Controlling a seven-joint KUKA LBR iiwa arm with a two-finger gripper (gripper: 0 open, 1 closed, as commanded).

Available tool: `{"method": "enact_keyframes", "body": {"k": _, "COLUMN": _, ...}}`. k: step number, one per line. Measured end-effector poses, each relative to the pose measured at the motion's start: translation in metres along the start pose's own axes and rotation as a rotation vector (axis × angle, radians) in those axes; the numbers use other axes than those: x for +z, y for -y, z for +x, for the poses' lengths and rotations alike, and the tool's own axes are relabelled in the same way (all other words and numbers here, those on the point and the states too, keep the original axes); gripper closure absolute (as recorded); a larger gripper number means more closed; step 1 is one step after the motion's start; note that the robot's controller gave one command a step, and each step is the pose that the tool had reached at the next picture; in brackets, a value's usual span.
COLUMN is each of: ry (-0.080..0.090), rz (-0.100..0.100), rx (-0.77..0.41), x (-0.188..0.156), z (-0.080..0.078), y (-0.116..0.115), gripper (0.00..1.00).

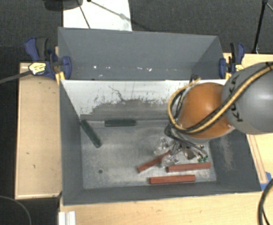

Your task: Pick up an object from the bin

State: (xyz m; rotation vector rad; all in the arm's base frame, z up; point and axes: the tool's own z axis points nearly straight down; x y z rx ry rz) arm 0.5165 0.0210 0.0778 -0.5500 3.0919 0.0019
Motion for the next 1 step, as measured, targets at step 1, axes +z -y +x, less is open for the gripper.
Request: {"method": "enact_keyframes", "body": {"k": 1, "ry": 0.005, "rz": 0.003, "rx": -0.025, "x": -0.1589, "z": -0.0260, "y": 0.0110, "gripper": 1.00}}
